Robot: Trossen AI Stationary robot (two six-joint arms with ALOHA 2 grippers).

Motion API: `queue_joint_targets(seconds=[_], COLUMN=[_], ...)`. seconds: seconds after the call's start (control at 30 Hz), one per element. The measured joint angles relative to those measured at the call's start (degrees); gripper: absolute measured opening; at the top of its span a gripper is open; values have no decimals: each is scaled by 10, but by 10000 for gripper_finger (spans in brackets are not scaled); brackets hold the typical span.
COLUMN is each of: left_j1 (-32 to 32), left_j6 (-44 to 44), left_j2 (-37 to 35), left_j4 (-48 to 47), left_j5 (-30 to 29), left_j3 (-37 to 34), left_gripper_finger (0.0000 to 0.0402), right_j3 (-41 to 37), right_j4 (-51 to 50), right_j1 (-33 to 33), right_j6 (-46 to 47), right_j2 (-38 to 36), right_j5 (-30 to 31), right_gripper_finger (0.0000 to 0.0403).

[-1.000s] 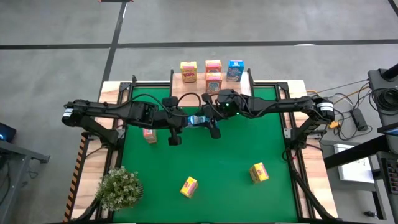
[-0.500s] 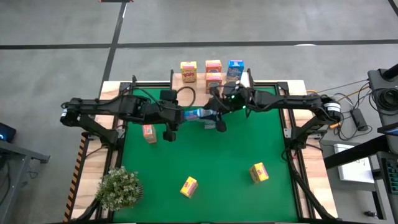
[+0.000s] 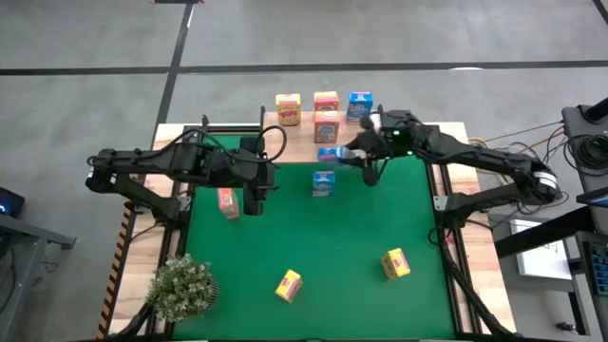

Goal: Stack cereal on shelf
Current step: Put the left blue cereal box on the shelf aligned with the other blue cereal box

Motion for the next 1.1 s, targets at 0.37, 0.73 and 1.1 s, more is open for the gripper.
queue_joint_targets(seconds=[0.37,0.73,1.1], left_j1=[0,0,0], left_j6=[33,42,38], left_j2=[-9,-96,-176], left_j4=[71,216,336], left_j5=[37,53,53], left_j3=[-64,-189,-287], left_gripper_finger=[203,203,203], right_j3=[-139,-203,-211], right_j4=[164,262,263], right_j1=[-98,-116,-116], right_j6=[55,89,90], right_j2=[-110,-104,-81], right_j5=[1,0,15], right_gripper_finger=[140,143,187])
